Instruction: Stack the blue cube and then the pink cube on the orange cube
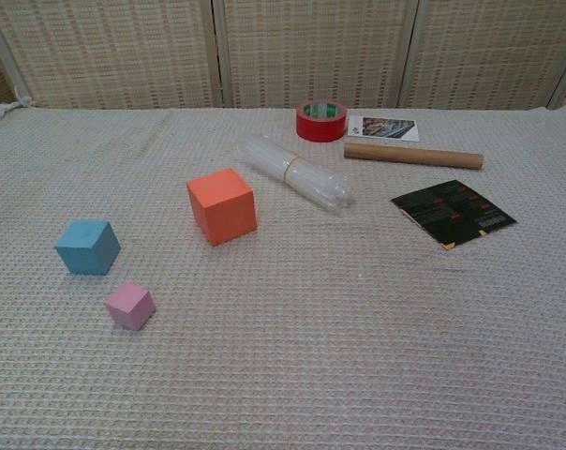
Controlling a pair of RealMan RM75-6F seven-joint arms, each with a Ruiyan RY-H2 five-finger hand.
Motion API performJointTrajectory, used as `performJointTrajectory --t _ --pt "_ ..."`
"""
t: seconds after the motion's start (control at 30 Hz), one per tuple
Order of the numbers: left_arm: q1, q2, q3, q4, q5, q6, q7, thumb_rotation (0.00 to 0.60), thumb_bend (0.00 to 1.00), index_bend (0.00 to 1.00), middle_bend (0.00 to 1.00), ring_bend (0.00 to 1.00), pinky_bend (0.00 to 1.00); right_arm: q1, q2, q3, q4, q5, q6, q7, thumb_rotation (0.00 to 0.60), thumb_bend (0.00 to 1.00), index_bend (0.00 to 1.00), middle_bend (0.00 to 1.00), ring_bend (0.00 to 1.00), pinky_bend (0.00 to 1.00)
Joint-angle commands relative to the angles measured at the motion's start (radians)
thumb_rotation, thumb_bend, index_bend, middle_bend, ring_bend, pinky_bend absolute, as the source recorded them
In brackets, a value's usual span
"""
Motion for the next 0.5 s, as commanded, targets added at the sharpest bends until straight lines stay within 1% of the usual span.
performJointTrajectory --t 0.03,0.13,0.2,0.23,0.33,0.37,0.4,0.43,0.47,0.5 --pt "-0.004 -0.006 0.001 0.003 0.006 -0.005 0.004 0.600 0.39 0.03 0.00 0.00 0.13 -0.001 0.002 -0.003 -0.003 -0.005 0.001 0.000 0.498 0.09 0.00 0.00 0.00 0.00" --pt "-0.019 -0.023 0.004 0.017 0.038 -0.007 -0.020 0.600 0.38 0.04 0.00 0.00 0.17 -0.002 0.004 -0.005 -0.006 -0.003 -0.003 -0.001 0.499 0.09 0.00 0.00 0.00 0.00" --pt "-0.033 -0.041 0.008 0.027 0.064 -0.015 -0.059 0.600 0.39 0.06 0.04 0.02 0.24 -0.003 0.005 -0.004 -0.009 0.002 -0.003 0.001 0.498 0.09 0.00 0.00 0.00 0.00" --pt "-0.046 -0.055 0.007 0.038 0.081 -0.021 -0.076 0.600 0.39 0.07 0.10 0.06 0.30 -0.004 0.006 -0.003 -0.009 0.004 -0.003 0.000 0.498 0.09 0.00 0.00 0.00 0.00" --pt "-0.056 -0.066 0.005 0.046 0.090 -0.028 -0.078 0.600 0.39 0.09 0.21 0.18 0.44 -0.004 0.006 -0.002 -0.010 0.005 -0.002 -0.001 0.500 0.09 0.00 0.00 0.00 0.00" --pt "-0.060 -0.069 0.004 0.049 0.093 -0.031 -0.078 0.600 0.39 0.11 0.30 0.27 0.53 -0.004 0.006 -0.002 -0.010 0.005 -0.002 -0.002 0.499 0.09 0.00 0.00 0.00 0.00" --pt "-0.070 -0.077 0.003 0.054 0.101 -0.039 -0.072 0.600 0.39 0.13 0.42 0.39 0.66 -0.005 0.006 -0.001 -0.010 0.006 -0.001 -0.002 0.499 0.09 0.00 0.00 0.00 0.00" --pt "-0.088 -0.095 -0.002 0.063 0.108 -0.056 -0.056 0.600 0.38 0.14 0.52 0.48 0.74 -0.005 0.006 -0.001 -0.011 0.007 -0.001 -0.003 0.500 0.09 0.00 0.00 0.00 0.00" --pt "-0.123 -0.124 -0.008 0.069 0.108 -0.106 -0.028 0.600 0.38 0.17 0.65 0.60 0.85 -0.005 0.005 0.000 -0.011 0.007 -0.002 -0.006 0.501 0.09 0.00 0.00 0.00 0.00" --pt "-0.149 -0.142 -0.019 0.069 0.081 -0.157 -0.010 0.600 0.38 0.18 0.75 0.67 0.90 -0.004 0.004 -0.001 -0.012 0.008 -0.004 -0.009 0.500 0.09 0.00 0.00 0.00 0.00"
